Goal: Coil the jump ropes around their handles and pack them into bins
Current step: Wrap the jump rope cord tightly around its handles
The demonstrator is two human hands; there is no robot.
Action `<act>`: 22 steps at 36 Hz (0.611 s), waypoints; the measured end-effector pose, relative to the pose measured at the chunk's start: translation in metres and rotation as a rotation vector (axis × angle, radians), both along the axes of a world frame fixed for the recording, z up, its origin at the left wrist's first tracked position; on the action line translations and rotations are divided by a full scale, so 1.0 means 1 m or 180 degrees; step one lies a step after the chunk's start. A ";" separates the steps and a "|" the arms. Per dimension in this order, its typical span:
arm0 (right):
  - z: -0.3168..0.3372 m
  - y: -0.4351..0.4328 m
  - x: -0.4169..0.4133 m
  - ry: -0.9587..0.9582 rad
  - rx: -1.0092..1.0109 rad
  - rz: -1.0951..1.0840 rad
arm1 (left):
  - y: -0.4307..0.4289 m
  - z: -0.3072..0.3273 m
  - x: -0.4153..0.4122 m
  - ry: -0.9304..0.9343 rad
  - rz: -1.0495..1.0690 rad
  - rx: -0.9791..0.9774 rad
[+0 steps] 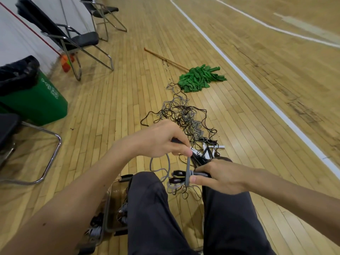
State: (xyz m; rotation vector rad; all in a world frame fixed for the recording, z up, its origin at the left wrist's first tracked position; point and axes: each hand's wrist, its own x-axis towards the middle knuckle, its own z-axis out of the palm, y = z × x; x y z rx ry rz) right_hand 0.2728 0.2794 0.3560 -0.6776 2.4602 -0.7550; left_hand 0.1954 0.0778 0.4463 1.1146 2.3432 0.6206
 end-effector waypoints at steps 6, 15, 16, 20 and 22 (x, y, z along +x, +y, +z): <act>0.015 -0.009 0.016 0.0132 -0.0541 0.0157 | 0.001 -0.007 -0.002 -0.0743 0.0150 0.0627; 0.028 -0.013 0.022 -0.0178 -0.1966 -0.0547 | 0.009 -0.043 0.007 -0.1438 0.0712 0.1549; 0.029 -0.014 0.022 -0.0225 -0.2137 -0.0670 | 0.010 -0.046 0.008 -0.1395 0.0772 0.1571; 0.030 -0.015 0.021 -0.0207 -0.2357 -0.0981 | 0.013 -0.055 0.014 -0.1393 0.1150 0.1550; 0.027 -0.015 0.022 -0.0199 -0.2406 -0.1142 | 0.020 -0.061 0.017 -0.1457 0.1334 0.1722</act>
